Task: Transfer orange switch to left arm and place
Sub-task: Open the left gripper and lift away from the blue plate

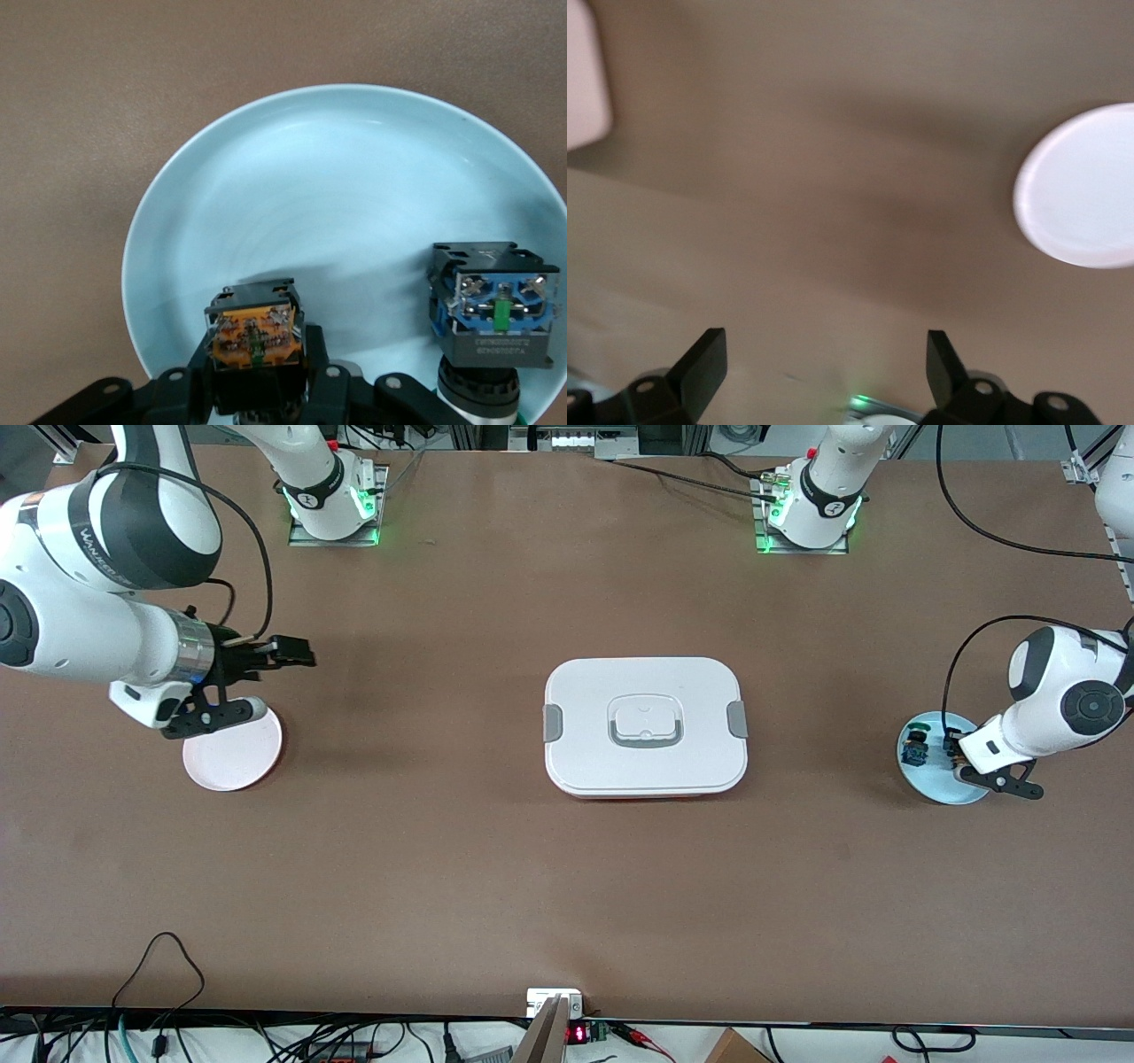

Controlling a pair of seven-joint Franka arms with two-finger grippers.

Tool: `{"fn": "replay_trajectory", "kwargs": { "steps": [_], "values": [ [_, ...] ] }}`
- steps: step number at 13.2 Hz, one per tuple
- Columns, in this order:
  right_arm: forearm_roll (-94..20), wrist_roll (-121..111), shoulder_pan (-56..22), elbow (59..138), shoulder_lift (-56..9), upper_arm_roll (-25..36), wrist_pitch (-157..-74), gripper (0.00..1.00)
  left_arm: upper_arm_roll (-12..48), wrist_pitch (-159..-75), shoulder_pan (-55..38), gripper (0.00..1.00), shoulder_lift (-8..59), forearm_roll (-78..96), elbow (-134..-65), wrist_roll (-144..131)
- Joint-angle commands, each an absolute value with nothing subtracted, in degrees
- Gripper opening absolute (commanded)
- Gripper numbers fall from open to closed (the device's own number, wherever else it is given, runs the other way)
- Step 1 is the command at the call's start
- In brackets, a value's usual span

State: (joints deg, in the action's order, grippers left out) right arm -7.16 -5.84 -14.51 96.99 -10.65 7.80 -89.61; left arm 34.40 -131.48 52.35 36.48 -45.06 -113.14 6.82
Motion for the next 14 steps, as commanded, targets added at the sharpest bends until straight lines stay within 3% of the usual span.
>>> {"fn": "replay_trajectory", "kwargs": {
  "steps": [1,5,8,11,14],
  "values": [
    [-1.9,-4.5,-11.4,92.8,-10.1,7.8,-85.6,1.00,34.5,-130.8,52.7,1.00,37.0,-46.7,-110.9,8.0],
    [-2.0,-3.6,-6.3,87.3,-10.8,7.7,-85.1,1.00,35.6,-129.4,53.1,1.00,36.0,-45.4,-106.3,9.2],
    [6.2,-3.6,-6.2,82.9,-10.2,6.6,-82.9,1.00,42.2,-125.5,56.7,1.00,33.4,-42.9,-104.9,12.2],
    [6.4,-2.1,-1.3,83.6,-8.3,3.4,-80.3,1.00,54.1,-115.2,64.4,1.00,33.4,-38.9,-101.9,17.5],
    [4.7,-1.8,-1.4,86.9,-6.7,3.2,-82.7,1.00,60.6,-99.4,63.9,1.00,33.4,-34.6,-92.7,17.8]
  ]
}}
